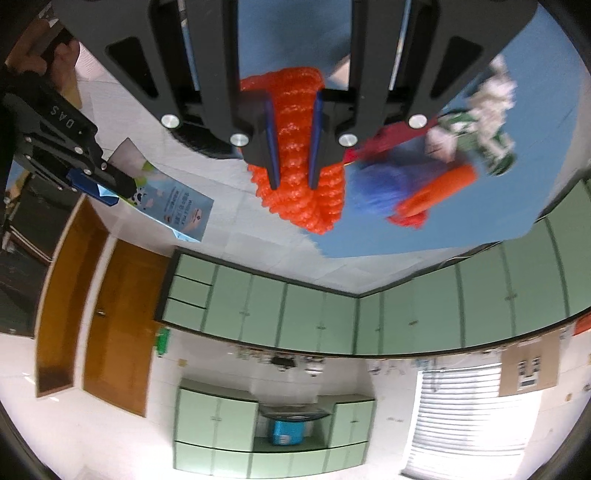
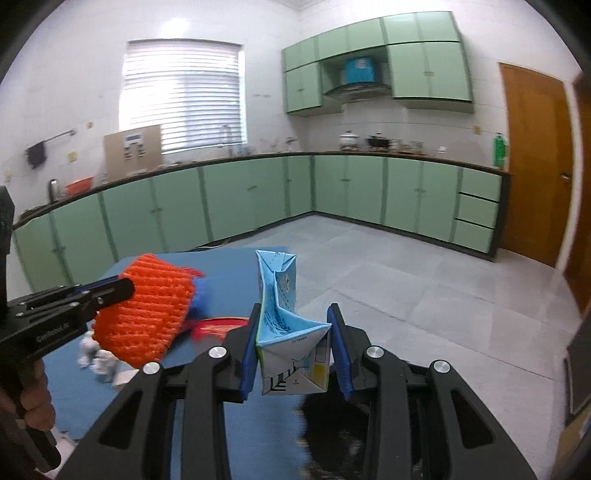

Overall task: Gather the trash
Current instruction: 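Carry both items over the black bin and open both tools to drop them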

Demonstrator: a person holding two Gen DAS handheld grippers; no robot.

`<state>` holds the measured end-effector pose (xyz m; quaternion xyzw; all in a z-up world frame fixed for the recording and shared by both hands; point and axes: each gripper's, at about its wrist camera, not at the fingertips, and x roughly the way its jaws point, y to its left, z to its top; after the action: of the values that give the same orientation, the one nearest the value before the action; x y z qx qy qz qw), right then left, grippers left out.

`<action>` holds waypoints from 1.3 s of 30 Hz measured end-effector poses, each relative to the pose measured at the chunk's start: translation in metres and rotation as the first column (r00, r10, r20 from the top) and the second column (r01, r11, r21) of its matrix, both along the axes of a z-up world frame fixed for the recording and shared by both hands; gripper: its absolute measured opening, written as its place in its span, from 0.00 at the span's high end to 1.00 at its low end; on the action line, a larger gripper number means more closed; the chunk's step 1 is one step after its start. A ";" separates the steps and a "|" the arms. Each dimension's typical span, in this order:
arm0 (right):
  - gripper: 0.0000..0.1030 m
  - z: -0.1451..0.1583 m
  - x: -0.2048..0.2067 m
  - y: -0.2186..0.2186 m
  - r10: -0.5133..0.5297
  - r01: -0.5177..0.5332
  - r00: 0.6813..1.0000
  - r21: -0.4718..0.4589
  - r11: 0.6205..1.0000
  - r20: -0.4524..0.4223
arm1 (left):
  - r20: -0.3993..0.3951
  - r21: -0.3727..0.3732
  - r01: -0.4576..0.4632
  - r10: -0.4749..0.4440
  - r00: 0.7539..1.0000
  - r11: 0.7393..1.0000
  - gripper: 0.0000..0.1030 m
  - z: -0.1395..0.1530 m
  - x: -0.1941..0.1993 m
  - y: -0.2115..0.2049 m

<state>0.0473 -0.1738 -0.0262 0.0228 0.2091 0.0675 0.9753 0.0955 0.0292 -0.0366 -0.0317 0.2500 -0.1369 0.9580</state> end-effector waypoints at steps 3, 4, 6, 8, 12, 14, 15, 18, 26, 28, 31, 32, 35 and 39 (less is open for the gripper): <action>0.67 -0.004 0.004 -0.029 -0.071 0.071 0.997 -0.001 0.997 -0.011 | 0.011 -0.007 0.057 -0.057 0.998 0.998 0.86 -0.002 0.013 -0.029; 0.67 -0.006 0.005 -0.040 -0.093 0.093 0.996 0.001 0.996 -0.016 | 0.013 -0.012 0.080 -0.080 0.997 0.997 0.86 -0.003 0.020 -0.042; 0.67 -0.009 0.010 -0.056 -0.128 0.128 0.991 0.000 0.992 -0.027 | 0.014 -0.015 0.113 -0.113 0.994 0.994 0.86 -0.007 0.029 -0.064; 0.67 -0.013 0.015 -0.074 -0.162 0.162 0.986 0.003 0.987 -0.037 | 0.009 -0.015 0.138 -0.138 0.990 0.990 0.86 -0.013 0.038 -0.084; 0.67 -0.027 0.023 -0.103 -0.206 0.208 0.976 0.021 0.978 -0.069 | -0.011 -0.023 0.184 -0.185 0.983 0.983 0.86 -0.027 0.058 -0.119; 0.67 -0.037 0.027 -0.113 -0.220 0.223 0.971 0.027 0.974 -0.089 | -0.028 -0.020 0.196 -0.196 0.980 0.980 0.86 -0.035 0.068 -0.133; 0.67 -0.042 0.031 -0.119 -0.229 0.233 0.968 0.027 0.972 -0.102 | -0.039 -0.019 0.203 -0.203 0.978 0.979 0.86 -0.041 0.074 -0.142; 0.66 -0.057 0.042 -0.132 -0.245 0.251 0.960 0.027 0.968 -0.135 | -0.072 -0.010 0.215 -0.215 0.974 0.976 0.86 -0.056 0.089 -0.162; 0.46 -0.093 0.064 -0.154 -0.276 0.287 0.932 0.014 0.958 -0.234 | -0.151 -0.024 0.236 -0.237 0.960 0.971 0.54 -0.081 0.118 -0.176; 0.43 -0.095 0.061 -0.157 -0.290 0.301 0.928 0.013 0.954 -0.235 | -0.139 -0.029 0.221 -0.223 0.965 0.975 0.50 -0.078 0.119 -0.168; 0.18 -0.092 0.052 -0.156 -0.322 0.330 0.924 0.003 0.944 -0.208 | -0.114 -0.019 0.193 -0.194 0.974 0.981 0.47 -0.069 0.116 -0.152; 0.11 -0.088 0.048 -0.152 -0.346 0.351 0.920 -0.007 0.937 -0.185 | -0.102 -0.016 0.179 -0.180 0.978 0.984 0.43 -0.064 0.112 -0.147; 0.05 -0.075 0.040 -0.142 -0.358 0.359 0.925 -0.012 0.933 -0.130 | -0.055 0.011 0.123 -0.123 0.991 0.992 0.38 -0.050 0.100 -0.126; 0.05 -0.060 0.035 -0.117 -0.305 0.308 0.947 0.018 0.951 -0.097 | -0.023 0.029 0.032 -0.031 0.999 0.999 0.37 -0.034 0.076 -0.080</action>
<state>0.0827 -0.2910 -0.0858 0.0742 0.2472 -0.0826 0.9626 0.1716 -0.0509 -0.0709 -0.0150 0.2632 -0.1480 0.9532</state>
